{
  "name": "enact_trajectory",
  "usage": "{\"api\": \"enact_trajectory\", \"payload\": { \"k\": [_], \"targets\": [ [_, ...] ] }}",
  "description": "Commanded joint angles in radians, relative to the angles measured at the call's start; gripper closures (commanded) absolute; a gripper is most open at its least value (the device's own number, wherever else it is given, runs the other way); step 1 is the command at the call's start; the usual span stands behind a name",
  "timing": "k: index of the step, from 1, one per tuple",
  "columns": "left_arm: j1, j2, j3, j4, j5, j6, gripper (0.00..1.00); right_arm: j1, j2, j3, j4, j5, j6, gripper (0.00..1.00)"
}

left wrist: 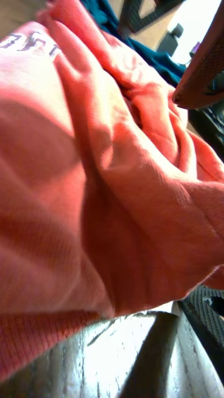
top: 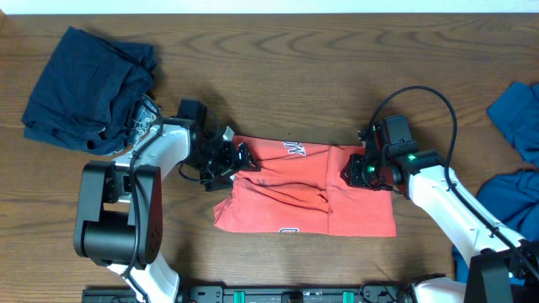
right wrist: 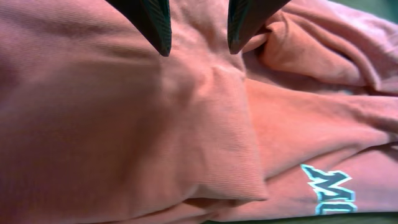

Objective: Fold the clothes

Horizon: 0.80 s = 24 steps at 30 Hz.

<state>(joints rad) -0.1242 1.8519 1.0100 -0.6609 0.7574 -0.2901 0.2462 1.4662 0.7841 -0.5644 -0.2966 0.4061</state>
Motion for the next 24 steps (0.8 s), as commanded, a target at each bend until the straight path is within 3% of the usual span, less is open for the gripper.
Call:
{"api": "enact_trajectory", "payload": {
  "k": [1,4,8,17,24],
  "targets": [
    [0.011,0.044,-0.026,0.027,-0.149,-0.078,0.08,-0.002,0.037,-0.001,-0.004,0.040,0.008,0.73],
    [0.009,0.050,-0.042,0.067,-0.148,-0.119,0.12,-0.002,0.077,-0.001,-0.003,0.047,0.009,0.75],
    [-0.006,0.069,-0.079,0.114,-0.147,-0.142,0.31,-0.002,0.124,-0.001,0.008,0.062,0.009,0.78],
    [-0.079,0.076,-0.128,0.181,-0.111,-0.121,0.35,-0.002,0.148,-0.001,0.030,0.062,0.009,0.81],
    [-0.101,0.076,-0.129,0.177,-0.112,-0.104,0.71,-0.002,0.148,-0.001,0.030,0.064,0.013,0.82]
  ]
}}
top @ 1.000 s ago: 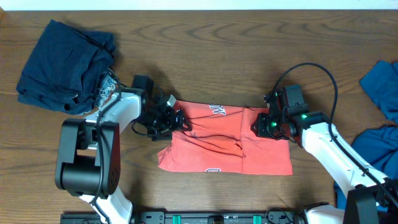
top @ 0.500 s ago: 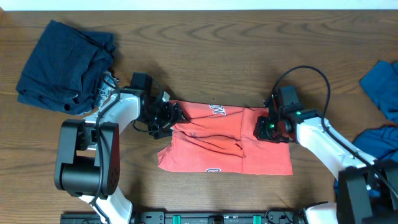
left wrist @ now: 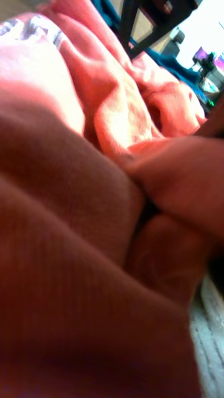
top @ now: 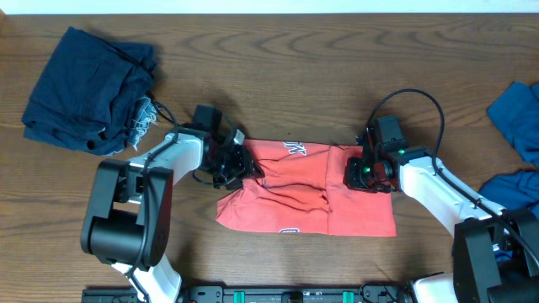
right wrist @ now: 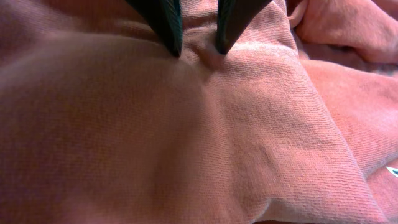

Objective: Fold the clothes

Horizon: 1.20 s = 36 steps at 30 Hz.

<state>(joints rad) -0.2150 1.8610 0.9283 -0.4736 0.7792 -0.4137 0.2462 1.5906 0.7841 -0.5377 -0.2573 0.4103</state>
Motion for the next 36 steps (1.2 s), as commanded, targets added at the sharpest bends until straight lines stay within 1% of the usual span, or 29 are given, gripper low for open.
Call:
{"api": "enact_trajectory", "payload": {
  "k": [1,2,3,5,11,14,16,20,26,31,36],
  "targets": [
    [-0.011,0.066,-0.047,-0.011,-0.137,0.020,0.77,-0.002,0.024,-0.001,0.004,0.026,0.009,0.82],
    [-0.011,0.066,-0.047,-0.010,-0.137,0.020,0.85,-0.002,0.024,-0.001,0.004,0.026,0.009,0.82],
    [-0.011,0.066,-0.047,-0.009,-0.141,0.020,0.91,-0.002,0.024,-0.001,0.003,0.026,0.009,0.82],
    [-0.010,0.066,-0.047,-0.005,-0.144,0.020,0.94,-0.002,0.024,-0.001,0.004,0.026,0.008,0.82],
    [0.022,0.059,-0.040,-0.005,-0.144,0.040,0.94,-0.006,0.020,0.002,-0.006,0.041,0.008,0.83],
    [0.053,0.035,-0.018,-0.055,-0.144,0.071,0.94,-0.014,0.000,0.010,-0.034,0.041,0.008,0.83],
    [0.077,0.008,0.010,-0.116,-0.146,0.106,0.94,-0.024,-0.026,0.019,-0.061,0.045,0.007,0.83],
    [0.102,-0.069,0.068,-0.234,-0.238,0.129,0.94,-0.056,-0.106,0.039,-0.103,0.046,0.000,0.83],
    [0.101,-0.188,0.145,-0.372,-0.364,0.142,0.94,-0.123,-0.224,0.051,-0.110,0.048,0.000,0.82],
    [0.100,-0.250,0.167,-0.402,-0.419,0.140,0.93,-0.173,-0.286,0.053,-0.111,0.047,-0.001,0.82],
    [0.100,-0.253,0.167,-0.404,-0.430,0.140,0.94,-0.187,-0.303,0.053,-0.119,0.048,-0.009,0.82]
  ]
}}
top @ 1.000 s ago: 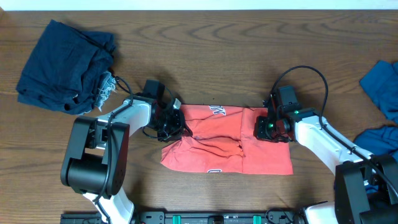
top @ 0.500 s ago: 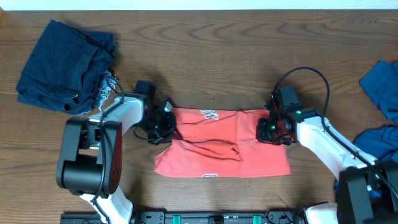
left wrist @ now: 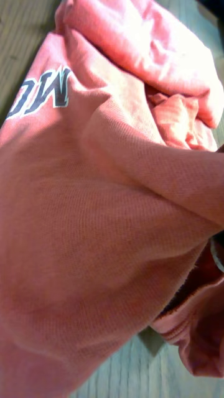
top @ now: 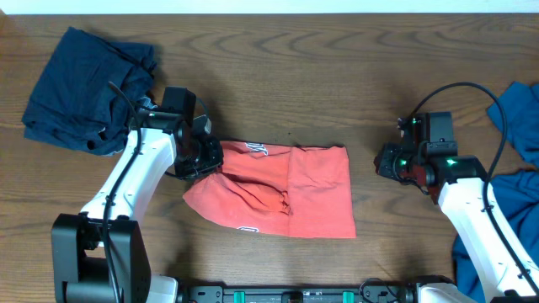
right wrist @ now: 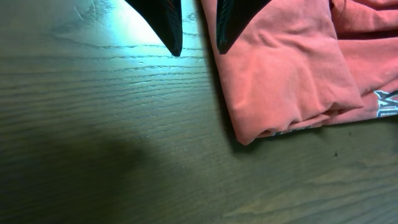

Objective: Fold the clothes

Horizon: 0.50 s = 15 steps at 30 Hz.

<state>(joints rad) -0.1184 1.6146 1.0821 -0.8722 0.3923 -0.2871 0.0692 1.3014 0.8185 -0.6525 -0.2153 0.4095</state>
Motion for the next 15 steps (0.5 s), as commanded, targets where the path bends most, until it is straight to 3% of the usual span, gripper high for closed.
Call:
{"api": "enact_trajectory", "payload": {
  "k": [1,6,7,8,9,12,15],
  "targets": [
    [0.004,-0.006,0.013,-0.006,-0.048,0.013,0.94,-0.010,-0.014,0.019,-0.006,0.006,-0.008,0.82],
    [0.004,-0.006,0.013,-0.011,-0.136,0.013,0.93,-0.010,-0.014,0.019,-0.014,0.010,-0.015,0.82],
    [0.004,-0.006,0.012,-0.011,-0.152,0.013,0.83,-0.010,-0.014,0.019,-0.014,0.010,-0.015,0.82],
    [0.004,-0.005,0.011,-0.013,-0.181,0.013,0.58,-0.010,-0.014,0.019,-0.014,0.010,-0.015,0.82],
    [0.005,-0.004,0.010,-0.014,-0.214,0.013,0.40,-0.010,-0.014,0.019,-0.014,0.010,-0.015,0.82],
    [0.014,-0.004,0.008,-0.024,-0.323,0.013,0.19,-0.010,-0.014,0.019,-0.019,0.010,-0.015,0.82],
    [0.041,-0.004,0.008,-0.024,-0.349,0.013,0.16,-0.010,-0.014,0.019,-0.022,0.009,-0.015,0.82]
  ]
}}
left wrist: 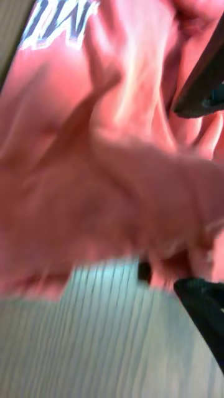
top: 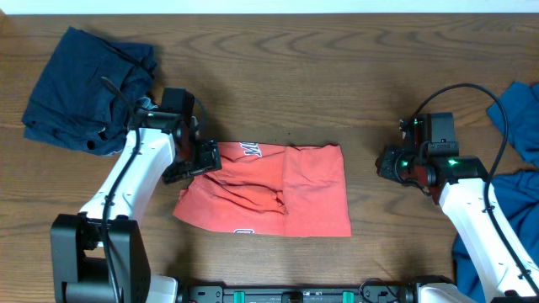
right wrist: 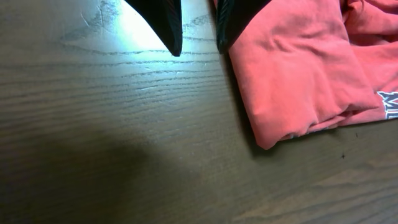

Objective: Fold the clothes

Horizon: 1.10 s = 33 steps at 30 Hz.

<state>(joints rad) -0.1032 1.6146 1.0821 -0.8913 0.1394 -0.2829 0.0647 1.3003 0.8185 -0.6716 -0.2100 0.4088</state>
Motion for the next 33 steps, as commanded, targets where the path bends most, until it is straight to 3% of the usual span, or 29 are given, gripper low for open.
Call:
{"api": "enact_trajectory", "payload": {
  "k": [1,8,11,15,19,23,26,31,33],
  "targets": [
    [0.038,-0.003,0.008,-0.005,-0.096,0.009,0.16,-0.005,-0.013,0.019,-0.003,0.002,-0.017,0.81],
    [0.099,0.000,-0.016,-0.005,-0.095,0.010,0.18,0.052,0.021,0.017,0.018,-0.174,-0.223,0.82],
    [0.099,0.000,-0.030,-0.012,-0.078,0.011,0.19,0.102,0.070,0.008,0.039,-0.177,-0.231,0.83],
    [0.100,-0.001,-0.033,-0.012,-0.046,0.017,0.15,0.161,0.173,-0.011,0.084,-0.182,-0.231,0.73],
    [0.100,-0.001,-0.023,-0.010,-0.045,0.017,0.14,0.172,0.278,-0.011,0.122,-0.170,-0.202,0.72],
    [0.100,-0.002,0.006,-0.014,-0.020,0.019,0.14,0.171,0.338,-0.011,0.142,-0.138,-0.174,0.64],
    [0.100,-0.003,0.024,-0.012,0.003,0.020,0.14,0.172,0.354,-0.011,0.146,-0.138,-0.180,0.73],
    [0.100,-0.003,0.033,-0.009,0.003,0.021,0.14,0.155,0.353,-0.011,0.164,-0.104,-0.215,0.99],
    [0.100,-0.003,0.033,-0.009,0.003,0.021,0.13,0.130,0.353,-0.008,0.162,-0.040,-0.190,0.99]
  ]
}}
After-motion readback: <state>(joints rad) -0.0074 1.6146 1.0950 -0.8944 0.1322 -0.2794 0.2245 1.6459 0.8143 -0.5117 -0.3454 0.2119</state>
